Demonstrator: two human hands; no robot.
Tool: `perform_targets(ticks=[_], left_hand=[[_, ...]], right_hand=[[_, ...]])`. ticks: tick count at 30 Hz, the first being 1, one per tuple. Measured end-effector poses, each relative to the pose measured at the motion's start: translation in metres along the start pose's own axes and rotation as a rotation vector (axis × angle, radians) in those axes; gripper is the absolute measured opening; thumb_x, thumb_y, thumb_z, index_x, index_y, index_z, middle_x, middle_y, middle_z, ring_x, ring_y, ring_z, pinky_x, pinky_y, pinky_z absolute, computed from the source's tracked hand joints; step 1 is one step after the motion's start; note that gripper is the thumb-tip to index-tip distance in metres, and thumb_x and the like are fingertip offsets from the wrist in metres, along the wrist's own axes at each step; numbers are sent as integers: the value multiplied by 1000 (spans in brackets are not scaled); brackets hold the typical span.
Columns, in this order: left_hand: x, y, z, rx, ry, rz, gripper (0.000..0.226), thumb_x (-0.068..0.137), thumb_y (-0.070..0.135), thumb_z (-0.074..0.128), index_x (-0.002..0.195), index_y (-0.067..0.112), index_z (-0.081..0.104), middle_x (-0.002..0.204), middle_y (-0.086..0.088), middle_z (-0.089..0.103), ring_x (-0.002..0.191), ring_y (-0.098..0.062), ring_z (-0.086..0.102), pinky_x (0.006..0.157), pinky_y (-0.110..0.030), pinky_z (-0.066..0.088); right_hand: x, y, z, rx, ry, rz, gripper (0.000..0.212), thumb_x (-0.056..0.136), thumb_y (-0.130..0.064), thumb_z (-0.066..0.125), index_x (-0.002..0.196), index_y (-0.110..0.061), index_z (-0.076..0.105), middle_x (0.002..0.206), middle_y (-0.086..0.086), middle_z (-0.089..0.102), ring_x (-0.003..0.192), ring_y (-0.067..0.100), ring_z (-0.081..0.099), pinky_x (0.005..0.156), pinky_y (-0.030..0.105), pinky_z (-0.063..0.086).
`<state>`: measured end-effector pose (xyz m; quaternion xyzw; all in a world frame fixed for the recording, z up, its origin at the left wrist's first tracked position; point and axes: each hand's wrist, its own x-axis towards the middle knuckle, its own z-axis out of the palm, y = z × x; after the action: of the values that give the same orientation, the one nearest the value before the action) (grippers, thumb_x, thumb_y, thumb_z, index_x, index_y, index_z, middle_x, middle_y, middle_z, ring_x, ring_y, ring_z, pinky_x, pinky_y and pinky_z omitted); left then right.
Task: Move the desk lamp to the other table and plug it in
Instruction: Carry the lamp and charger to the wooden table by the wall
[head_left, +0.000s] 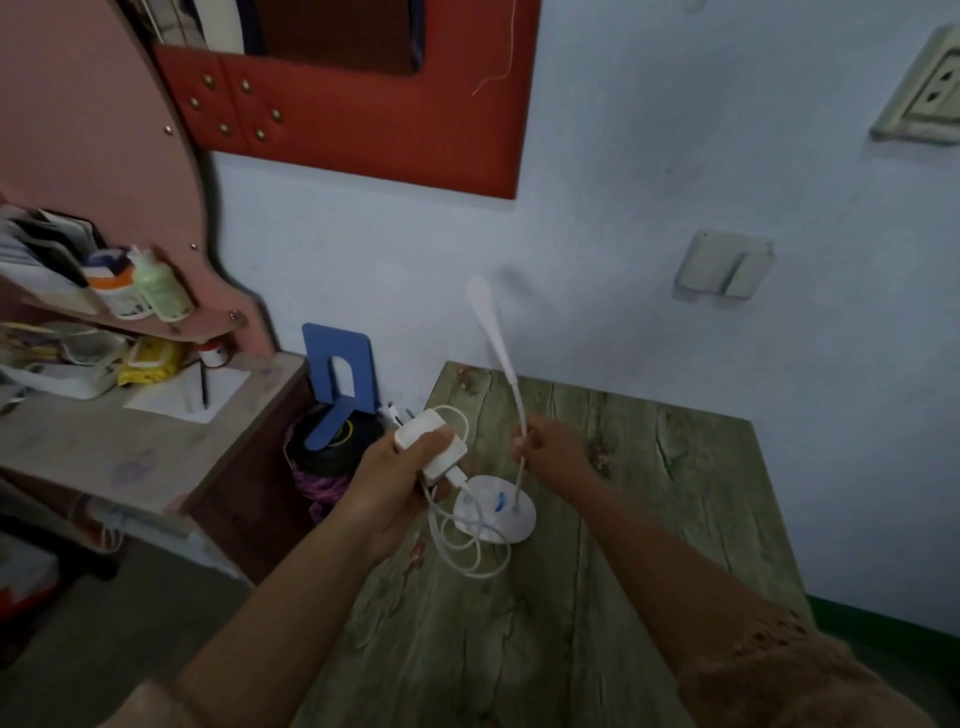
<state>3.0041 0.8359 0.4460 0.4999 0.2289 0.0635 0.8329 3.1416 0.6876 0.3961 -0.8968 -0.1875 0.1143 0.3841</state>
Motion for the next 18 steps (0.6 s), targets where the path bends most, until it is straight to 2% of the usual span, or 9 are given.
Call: perform_targets(ticks=[2,5,6,8,10,12,14,16,18], left_hand=[[-2,0,4,13,-40,6,20,83,14,64,101,7,62,81,-10,70,70,-22,66,66,-34,53],[-5,-1,12,30,-51,23,18,79,11,67,96,9,65,80,-7,73,65,-16,69,51,-23,53],[-6,0,16,24,-64,27,18,78,10,68,95,9,66,79,-5,74,65,-15,70,51,-21,53],[-9,1,23,28,-107,33,23,76,11,69,99,6,67,85,-8,75,70,-17,71,56,-21,55],[-13,2,32,39,-142,35,32,71,15,72,100,2,67,90,-14,74,74,-22,70,62,-24,55],[-18,1,46,69,-176,43,35,68,18,73,98,0,68,94,-21,71,82,-30,66,76,-35,53],[-23,-1,62,72,-217,40,34,67,20,74,96,1,70,99,-25,69,90,-36,64,89,-48,50],[-26,-2,77,83,-235,51,40,64,22,75,97,2,70,101,-25,69,92,-37,65,89,-48,52],[-28,-6,90,111,-258,87,39,61,24,76,94,4,71,90,-18,73,82,-30,68,75,-37,59]], right_hand=[[-3,-1,-5,-16,-19,-29,8,87,-6,53,90,-3,60,90,21,67,78,31,64,74,38,53],[-12,-6,-14,-22,-57,-44,18,86,-6,57,104,-4,59,89,15,64,82,28,62,76,39,54],[-16,-8,-21,-22,-25,-33,22,86,-7,57,108,-4,58,96,15,64,87,28,62,81,42,54],[-27,-15,-35,14,120,-48,22,86,-7,56,107,-4,60,103,13,65,93,26,61,85,40,51],[-42,-23,-52,148,185,-118,13,86,-8,58,96,-4,66,91,9,67,83,20,61,76,33,50],[-62,-29,-69,312,55,-178,11,89,-11,58,85,-6,67,73,0,66,68,11,58,63,23,46],[-79,-31,-84,438,-107,-199,18,94,-14,52,85,-5,64,68,-4,63,62,6,57,57,18,44],[-94,-27,-99,524,-167,-178,19,96,-15,48,93,-1,61,73,0,63,64,7,56,58,20,43],[-106,-19,-112,543,-165,-144,18,93,-14,53,101,1,59,79,3,64,68,11,57,61,23,43]])
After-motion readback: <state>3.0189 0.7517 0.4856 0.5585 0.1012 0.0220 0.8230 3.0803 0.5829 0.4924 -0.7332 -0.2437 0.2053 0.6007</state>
